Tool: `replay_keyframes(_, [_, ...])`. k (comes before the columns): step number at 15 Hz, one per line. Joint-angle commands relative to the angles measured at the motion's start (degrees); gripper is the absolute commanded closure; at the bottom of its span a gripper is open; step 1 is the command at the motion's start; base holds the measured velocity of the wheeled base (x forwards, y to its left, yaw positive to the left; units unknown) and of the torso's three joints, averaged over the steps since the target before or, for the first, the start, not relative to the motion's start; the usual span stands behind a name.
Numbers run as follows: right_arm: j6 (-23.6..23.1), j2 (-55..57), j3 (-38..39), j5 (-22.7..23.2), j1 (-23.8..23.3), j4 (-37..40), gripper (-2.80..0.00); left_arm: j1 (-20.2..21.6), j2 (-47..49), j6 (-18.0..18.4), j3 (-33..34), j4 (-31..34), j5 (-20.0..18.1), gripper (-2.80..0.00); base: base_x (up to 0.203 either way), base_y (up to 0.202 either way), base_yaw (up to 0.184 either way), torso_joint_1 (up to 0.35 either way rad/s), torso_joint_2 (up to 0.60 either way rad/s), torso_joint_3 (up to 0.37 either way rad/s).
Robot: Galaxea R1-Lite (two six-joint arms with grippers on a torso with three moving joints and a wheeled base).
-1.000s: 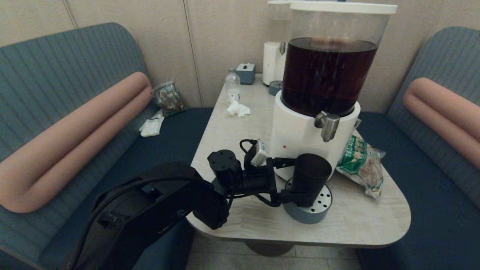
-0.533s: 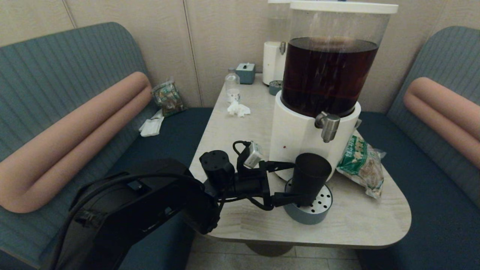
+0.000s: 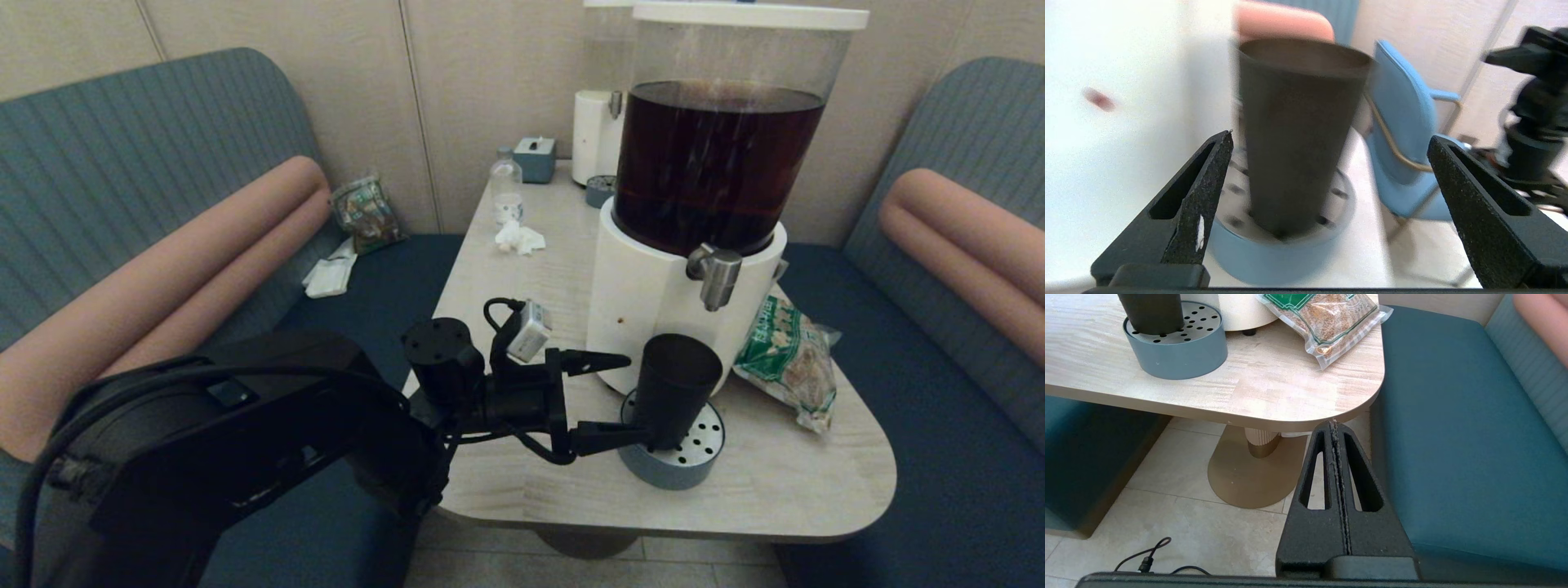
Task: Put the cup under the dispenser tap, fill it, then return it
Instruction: Place it under the water dispenser, then turn on the faucet
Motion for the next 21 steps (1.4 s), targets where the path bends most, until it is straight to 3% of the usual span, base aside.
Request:
replay_keyframes(1, [-0.03, -0.02, 0.00, 0.04, 0.01, 0.00, 0.00, 0.62, -5.56, 0.16, 6.37, -0.49, -0.25, -2.80, 0.000, 0.000, 0.000, 0.000, 0.00, 0.000])
replay_keyframes(5, [-0.05, -0.02, 0.06, 0.04, 0.01, 0.00, 0.00, 2.93, -18.24, 0.62, 18.05, -0.49, -0.13, -2.80, 0.000, 0.000, 0.000, 0.000, 0.00, 0.000])
replay_keyframes(6, [-0.11, -0.02, 0.09, 0.04, 0.01, 0.00, 0.00, 4.16, -21.77, 0.66, 20.23, -0.49, -0.11, 0.00, 0.000, 0.000, 0.000, 0.000, 0.00, 0.000])
replay_keyframes(11, [0.12, -0.02, 0.00, -0.05, 0.01, 0.09, 0.00, 13.68, -40.21, -2.75, 26.41, -0.49, 2.03, 0.00, 0.000, 0.000, 0.000, 0.000, 0.00, 0.000])
replay_keyframes(13, [0.06, -0.02, 0.09, -0.05, 0.01, 0.09, 0.00, 17.69, -48.08, -4.19, 26.63, -0.49, 7.83, 0.00, 0.000, 0.000, 0.000, 0.000, 0.00, 0.000])
replay_keyframes(17, [0.06, -0.02, 0.00, 0.04, 0.01, 0.09, 0.00, 25.35, -66.56, -5.00, 28.70, -0.07, 23.64, 0.00, 0.000, 0.000, 0.000, 0.000, 0.00, 0.000])
replay_keyframes(19, [0.10, -0.02, 0.06, -0.05, 0.01, 0.09, 0.00, 28.07, -77.99, -4.94, 31.32, 4.06, 29.22, 0.00, 0.000, 0.000, 0.000, 0.000, 0.00, 0.000])
replay_keyframes(21, [0.15, -0.02, 0.00, -0.05, 0.01, 0.09, 0.00, 30.68, -90.73, -4.91, 33.20, 13.83, 33.39, 0.00, 0.000, 0.000, 0.000, 0.000, 0.00, 0.000])
